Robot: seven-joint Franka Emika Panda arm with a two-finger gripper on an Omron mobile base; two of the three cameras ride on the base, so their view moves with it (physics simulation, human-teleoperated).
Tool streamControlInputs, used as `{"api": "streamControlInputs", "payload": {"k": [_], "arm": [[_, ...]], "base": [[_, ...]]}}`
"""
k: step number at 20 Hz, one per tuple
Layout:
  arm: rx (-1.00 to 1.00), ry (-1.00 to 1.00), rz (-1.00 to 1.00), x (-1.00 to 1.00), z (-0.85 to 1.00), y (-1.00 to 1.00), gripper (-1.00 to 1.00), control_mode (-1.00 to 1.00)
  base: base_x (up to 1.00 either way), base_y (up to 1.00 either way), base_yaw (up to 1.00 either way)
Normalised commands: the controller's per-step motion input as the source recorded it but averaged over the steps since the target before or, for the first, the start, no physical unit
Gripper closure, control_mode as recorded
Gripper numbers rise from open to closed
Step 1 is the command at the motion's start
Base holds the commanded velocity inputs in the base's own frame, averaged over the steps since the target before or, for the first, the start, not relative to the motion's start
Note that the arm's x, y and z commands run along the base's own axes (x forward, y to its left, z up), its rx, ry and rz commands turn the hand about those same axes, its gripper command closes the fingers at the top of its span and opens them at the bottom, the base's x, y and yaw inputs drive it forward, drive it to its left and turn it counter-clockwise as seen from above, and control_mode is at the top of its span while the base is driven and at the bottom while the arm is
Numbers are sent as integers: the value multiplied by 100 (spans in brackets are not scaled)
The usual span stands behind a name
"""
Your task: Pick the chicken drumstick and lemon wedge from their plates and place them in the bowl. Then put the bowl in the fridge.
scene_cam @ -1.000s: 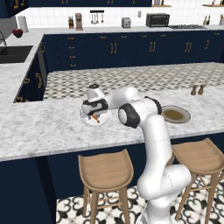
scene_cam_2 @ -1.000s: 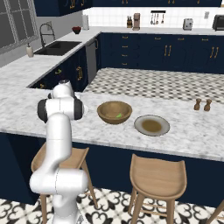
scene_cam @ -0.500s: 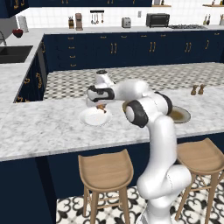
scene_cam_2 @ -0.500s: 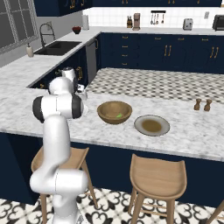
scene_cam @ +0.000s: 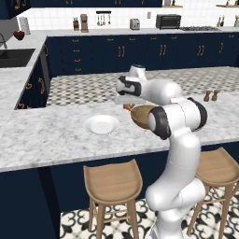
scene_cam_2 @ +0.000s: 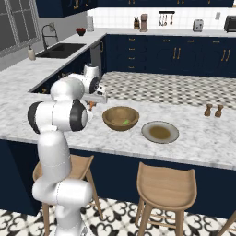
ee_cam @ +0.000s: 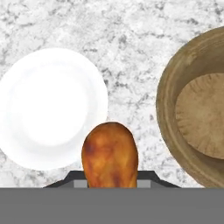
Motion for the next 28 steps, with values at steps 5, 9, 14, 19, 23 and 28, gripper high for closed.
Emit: {"api": "streamControlInputs", "payload": {"k": [5, 9, 14, 19, 23, 28], "arm": [[6, 9, -9, 4, 2, -100, 100, -100], [-1, 12, -8, 15, -10, -85, 100, -100], [-14, 5, -9, 25, -40, -39, 100, -100], [-19, 0, -8, 33, -52, -6, 100, -100], [-3, 1, -3, 41, -27, -8, 100, -100], [0, 3, 0, 25, -24, -22, 100, -100]], "base": [[0, 0, 0], [0, 0, 0], [0, 0, 0], [0, 0, 0], [0, 0, 0], [0, 0, 0]]}}
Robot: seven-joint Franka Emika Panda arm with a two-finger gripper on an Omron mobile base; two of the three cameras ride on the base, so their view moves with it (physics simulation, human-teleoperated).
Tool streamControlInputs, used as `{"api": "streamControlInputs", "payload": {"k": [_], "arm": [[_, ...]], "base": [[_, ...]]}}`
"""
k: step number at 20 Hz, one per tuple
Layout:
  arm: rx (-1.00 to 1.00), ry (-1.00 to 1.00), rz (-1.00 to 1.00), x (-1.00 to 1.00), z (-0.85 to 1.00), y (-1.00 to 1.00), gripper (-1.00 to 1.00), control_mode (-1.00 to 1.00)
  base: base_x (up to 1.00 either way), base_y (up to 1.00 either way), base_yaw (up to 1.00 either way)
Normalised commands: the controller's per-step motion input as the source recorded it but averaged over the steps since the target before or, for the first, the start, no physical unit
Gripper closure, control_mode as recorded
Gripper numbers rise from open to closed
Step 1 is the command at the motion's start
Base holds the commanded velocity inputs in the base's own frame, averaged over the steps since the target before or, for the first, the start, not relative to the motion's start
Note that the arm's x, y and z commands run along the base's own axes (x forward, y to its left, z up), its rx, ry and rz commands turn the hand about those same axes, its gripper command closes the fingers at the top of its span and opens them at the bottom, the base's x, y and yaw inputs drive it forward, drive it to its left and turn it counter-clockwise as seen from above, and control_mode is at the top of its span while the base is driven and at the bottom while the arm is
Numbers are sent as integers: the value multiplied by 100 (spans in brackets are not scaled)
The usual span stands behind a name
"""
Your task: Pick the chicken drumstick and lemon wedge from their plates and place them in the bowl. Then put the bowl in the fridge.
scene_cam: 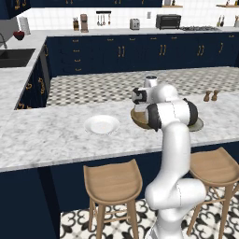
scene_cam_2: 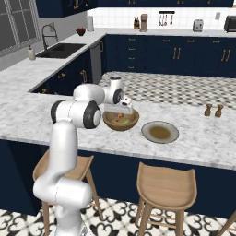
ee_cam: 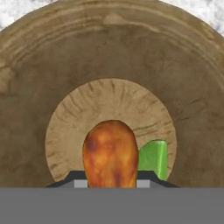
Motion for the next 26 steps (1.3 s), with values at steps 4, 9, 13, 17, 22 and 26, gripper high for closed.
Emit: {"api": "streamControlInputs", "payload": {"k": [4, 9, 13, 17, 22, 26], "arm": [[0, 1, 0, 11, -40, -23, 100, -100], [0, 3, 0, 5, -24, 0, 100, -100], [0, 0, 0, 2, -1, 0, -100, -100], [0, 0, 0, 0, 16, 1, -100, -100], [-1, -4, 0, -22, 46, 15, -100, -100], [-13, -3, 0, -55, 48, 82, -100, -100]], "base": [[0, 0, 0], [0, 0, 0], [0, 0, 0], [0, 0, 0], [0, 0, 0], [0, 0, 0]]}}
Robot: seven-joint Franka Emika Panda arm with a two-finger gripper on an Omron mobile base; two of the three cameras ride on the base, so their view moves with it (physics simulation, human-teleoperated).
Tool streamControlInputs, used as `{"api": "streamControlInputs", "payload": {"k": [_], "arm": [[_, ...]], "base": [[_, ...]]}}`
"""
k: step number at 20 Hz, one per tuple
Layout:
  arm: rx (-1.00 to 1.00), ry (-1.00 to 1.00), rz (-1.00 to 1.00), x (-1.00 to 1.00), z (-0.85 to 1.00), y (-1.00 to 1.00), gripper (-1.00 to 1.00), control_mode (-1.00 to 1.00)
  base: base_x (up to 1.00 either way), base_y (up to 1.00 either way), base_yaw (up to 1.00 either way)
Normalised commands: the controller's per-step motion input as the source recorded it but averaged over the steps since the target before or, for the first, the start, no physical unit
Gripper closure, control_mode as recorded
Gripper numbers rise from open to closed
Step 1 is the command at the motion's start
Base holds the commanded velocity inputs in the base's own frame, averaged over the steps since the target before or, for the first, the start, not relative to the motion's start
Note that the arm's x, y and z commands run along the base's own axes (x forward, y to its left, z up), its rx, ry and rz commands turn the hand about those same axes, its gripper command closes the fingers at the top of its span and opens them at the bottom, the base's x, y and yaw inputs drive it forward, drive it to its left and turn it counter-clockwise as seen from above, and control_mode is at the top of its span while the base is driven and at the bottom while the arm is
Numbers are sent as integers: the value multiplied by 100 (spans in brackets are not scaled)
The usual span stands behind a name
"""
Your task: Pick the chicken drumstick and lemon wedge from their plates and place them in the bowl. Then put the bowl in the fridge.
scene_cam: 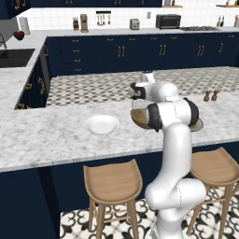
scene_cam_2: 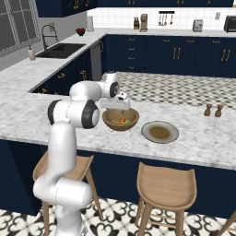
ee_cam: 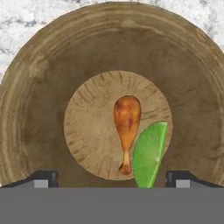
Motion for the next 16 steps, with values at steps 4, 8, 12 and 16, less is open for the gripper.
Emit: {"api": "streamControlInputs", "payload": {"k": [4, 8, 12, 16], "arm": [[-13, 0, 2, -33, 26, 81, -100, -100], [-8, 0, 9, -1, 18, 54, -100, -100], [-4, 4, 18, -4, 0, 31, -100, -100], [0, 7, 23, 0, -16, 0, -100, -100]], "base": [[0, 0, 0], [0, 0, 0], [0, 0, 0], [0, 0, 0]]}}
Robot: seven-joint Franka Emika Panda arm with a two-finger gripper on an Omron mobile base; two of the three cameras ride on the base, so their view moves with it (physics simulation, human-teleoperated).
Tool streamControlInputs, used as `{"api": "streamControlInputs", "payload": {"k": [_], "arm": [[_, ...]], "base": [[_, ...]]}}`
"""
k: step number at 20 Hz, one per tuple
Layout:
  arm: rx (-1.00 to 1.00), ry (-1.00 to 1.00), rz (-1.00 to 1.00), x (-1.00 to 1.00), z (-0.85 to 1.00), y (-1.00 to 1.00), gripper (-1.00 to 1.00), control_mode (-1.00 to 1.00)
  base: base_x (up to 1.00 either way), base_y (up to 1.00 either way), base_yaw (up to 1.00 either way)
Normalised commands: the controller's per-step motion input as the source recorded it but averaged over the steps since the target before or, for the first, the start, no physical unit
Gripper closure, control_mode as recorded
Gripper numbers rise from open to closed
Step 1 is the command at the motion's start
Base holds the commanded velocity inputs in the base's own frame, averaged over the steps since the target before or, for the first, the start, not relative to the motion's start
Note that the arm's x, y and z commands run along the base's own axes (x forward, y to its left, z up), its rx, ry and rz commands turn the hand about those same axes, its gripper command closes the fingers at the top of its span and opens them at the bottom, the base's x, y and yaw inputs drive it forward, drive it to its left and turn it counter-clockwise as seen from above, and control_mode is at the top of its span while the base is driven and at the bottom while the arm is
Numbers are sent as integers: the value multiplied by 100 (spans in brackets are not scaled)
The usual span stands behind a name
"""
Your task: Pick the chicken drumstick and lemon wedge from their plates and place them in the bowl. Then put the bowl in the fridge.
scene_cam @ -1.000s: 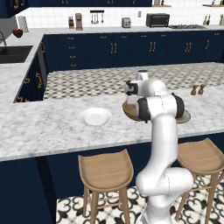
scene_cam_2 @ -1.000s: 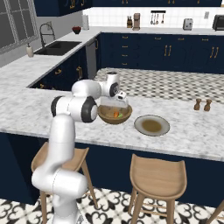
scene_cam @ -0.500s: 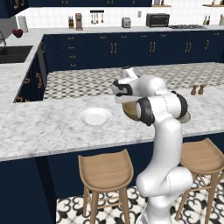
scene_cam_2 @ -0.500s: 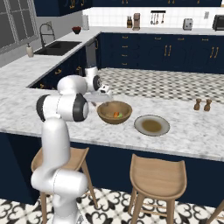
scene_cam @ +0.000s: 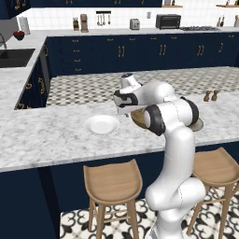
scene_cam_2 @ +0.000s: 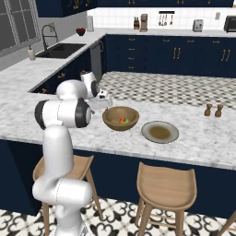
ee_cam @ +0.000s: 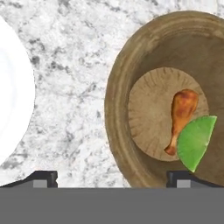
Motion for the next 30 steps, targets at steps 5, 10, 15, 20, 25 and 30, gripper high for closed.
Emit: {"api": "streamControlInputs", "payload": {"k": [5, 10, 15, 20, 25, 30], "arm": [[0, 0, 17, 7, -40, -13, -100, -100], [0, 2, 10, 25, -30, -8, -100, -100], [0, 3, 8, 10, -24, 0, -100, -100], [-1, 0, 9, 10, -29, -2, -100, -100], [0, 0, 3, 2, -7, 0, 100, -100], [0, -4, 1, -4, 0, 0, 100, -100]], "base": [[0, 0, 0], [0, 0, 0], [0, 0, 0], [0, 0, 0], [0, 0, 0], [0, 0, 0]]}}
